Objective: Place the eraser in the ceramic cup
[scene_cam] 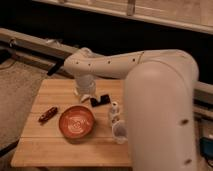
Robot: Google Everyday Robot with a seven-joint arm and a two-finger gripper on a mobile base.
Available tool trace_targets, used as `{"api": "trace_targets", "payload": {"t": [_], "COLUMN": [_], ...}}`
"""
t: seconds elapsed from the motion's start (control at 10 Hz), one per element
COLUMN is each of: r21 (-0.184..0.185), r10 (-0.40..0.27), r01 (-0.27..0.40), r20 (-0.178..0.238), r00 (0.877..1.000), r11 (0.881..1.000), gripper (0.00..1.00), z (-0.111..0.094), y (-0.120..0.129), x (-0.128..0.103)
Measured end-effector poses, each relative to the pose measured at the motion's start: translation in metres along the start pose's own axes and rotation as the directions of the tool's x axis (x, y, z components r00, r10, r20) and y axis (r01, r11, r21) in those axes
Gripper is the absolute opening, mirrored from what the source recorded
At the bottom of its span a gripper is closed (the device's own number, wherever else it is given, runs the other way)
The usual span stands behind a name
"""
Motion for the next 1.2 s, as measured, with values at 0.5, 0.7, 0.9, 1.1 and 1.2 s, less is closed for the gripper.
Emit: {"api": "trace_targets", "payload": {"t": [0.5,0.7,0.9,1.1,1.2], "r21": [0.024,0.038,0.056,0.076,0.087], "r10": [0.083,0.128,0.161,0.192,0.211], "r01": [-0.082,-0.126,-0.157,-0.186,-0.204], "r20": [-0.036,-0.053,-0.071,-0.078,-0.084], "r00": [0.996,0.99,0.984,0.978,0.974], "r11": [0.996,0.991,0.986,0.98,0.975], "gripper": [0.65,0.65,0.65,0.65,0.65], "z": [0.056,0.074,0.086,0.093,0.097], "y": [-0.012,-0.011,-0.012,-0.017,-0.019], "x": [-0.065,-0.068,-0.068,-0.071,-0.072]}}
